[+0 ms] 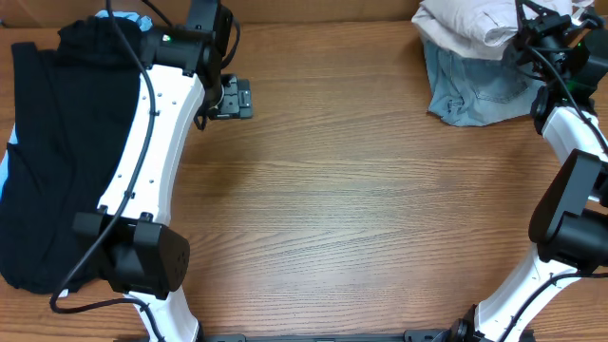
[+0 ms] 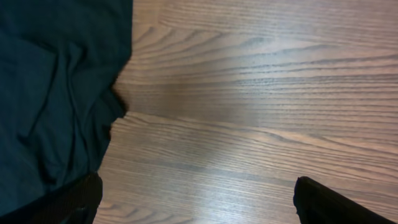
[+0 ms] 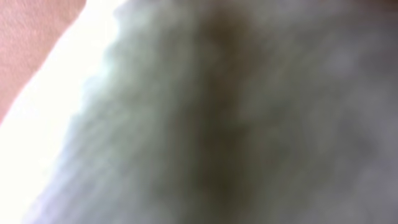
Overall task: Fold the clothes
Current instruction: 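Carry the folded shorts with the right gripper onto the denim shorts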
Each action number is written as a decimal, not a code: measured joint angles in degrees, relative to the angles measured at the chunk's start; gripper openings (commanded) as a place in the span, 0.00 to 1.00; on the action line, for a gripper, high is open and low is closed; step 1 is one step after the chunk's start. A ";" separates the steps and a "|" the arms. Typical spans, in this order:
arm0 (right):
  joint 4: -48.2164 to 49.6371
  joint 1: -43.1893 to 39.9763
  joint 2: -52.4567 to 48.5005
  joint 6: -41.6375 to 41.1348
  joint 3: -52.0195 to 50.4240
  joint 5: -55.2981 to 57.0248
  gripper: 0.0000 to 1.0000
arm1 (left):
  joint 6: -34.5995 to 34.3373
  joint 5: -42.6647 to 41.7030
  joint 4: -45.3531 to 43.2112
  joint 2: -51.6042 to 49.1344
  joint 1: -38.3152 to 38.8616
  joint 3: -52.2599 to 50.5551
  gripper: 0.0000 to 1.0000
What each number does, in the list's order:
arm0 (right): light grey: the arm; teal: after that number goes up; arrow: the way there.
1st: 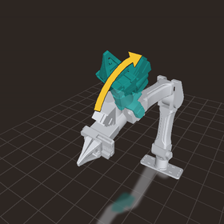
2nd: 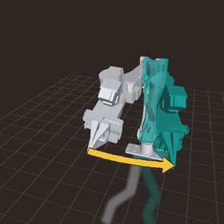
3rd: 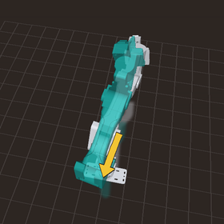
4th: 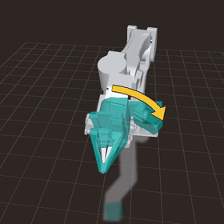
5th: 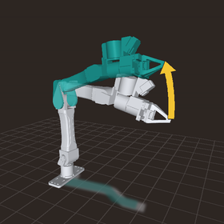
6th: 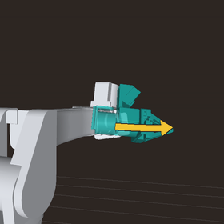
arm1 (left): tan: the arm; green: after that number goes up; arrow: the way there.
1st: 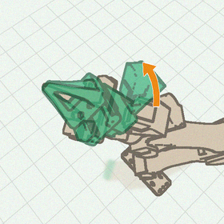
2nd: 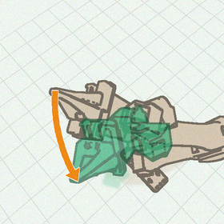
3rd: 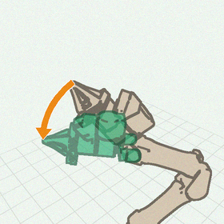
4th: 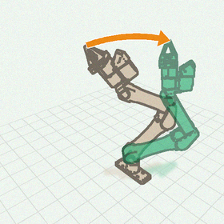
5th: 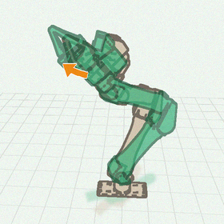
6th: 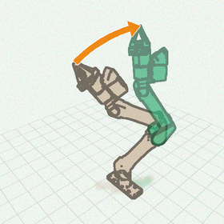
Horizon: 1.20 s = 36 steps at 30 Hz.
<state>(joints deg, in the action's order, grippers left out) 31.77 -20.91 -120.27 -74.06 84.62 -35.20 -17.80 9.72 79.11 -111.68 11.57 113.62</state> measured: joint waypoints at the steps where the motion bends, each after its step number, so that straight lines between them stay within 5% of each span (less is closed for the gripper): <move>1: -0.09 0.07 0.00 0.87 0.00 0.68 0.04 | 0.00 0.00 -0.63 0.00 0.00 -0.94 1.00; 7: -3.65 -0.02 -0.02 5.11 0.02 4.04 0.04 | 0.00 0.00 -2.69 0.00 0.00 -5.51 1.00; 11: -16.57 -0.50 -0.02 8.20 0.46 5.38 0.10 | 0.00 0.02 -3.02 0.00 0.00 -7.15 1.00; 12: -20.55 -0.61 -0.02 8.96 0.48 5.95 0.25 | 0.00 0.00 -3.19 0.00 0.00 -7.21 1.00; 14: -30.53 -1.01 -0.02 9.90 0.74 7.91 0.84 | 0.00 0.02 -4.13 0.00 0.00 -7.21 1.00; 15: -35.32 -1.25 -0.02 10.43 0.79 8.98 0.98 | 0.00 0.02 -4.44 0.00 0.00 -7.21 1.00; 20: -51.47 -3.56 -0.02 12.33 0.83 14.45 1.00 | 0.00 0.00 -5.49 0.00 0.00 -7.21 1.00; 29: -57.86 -11.41 1.88 18.45 0.83 9.73 0.96 | 0.00 0.00 -6.14 0.00 0.00 -7.21 1.00; 33: -61.42 -12.28 8.26 24.85 0.83 7.82 0.82 | 0.00 0.00 -6.19 0.00 0.00 -7.21 1.00; 36: -63.69 -11.98 16.61 31.61 0.83 5.73 0.83 | 0.00 0.00 -6.34 0.00 0.00 -7.21 1.00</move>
<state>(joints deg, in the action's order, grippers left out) -31.92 -32.88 -103.66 -42.46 85.45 -29.47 -17.80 9.72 72.77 -111.68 11.57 106.41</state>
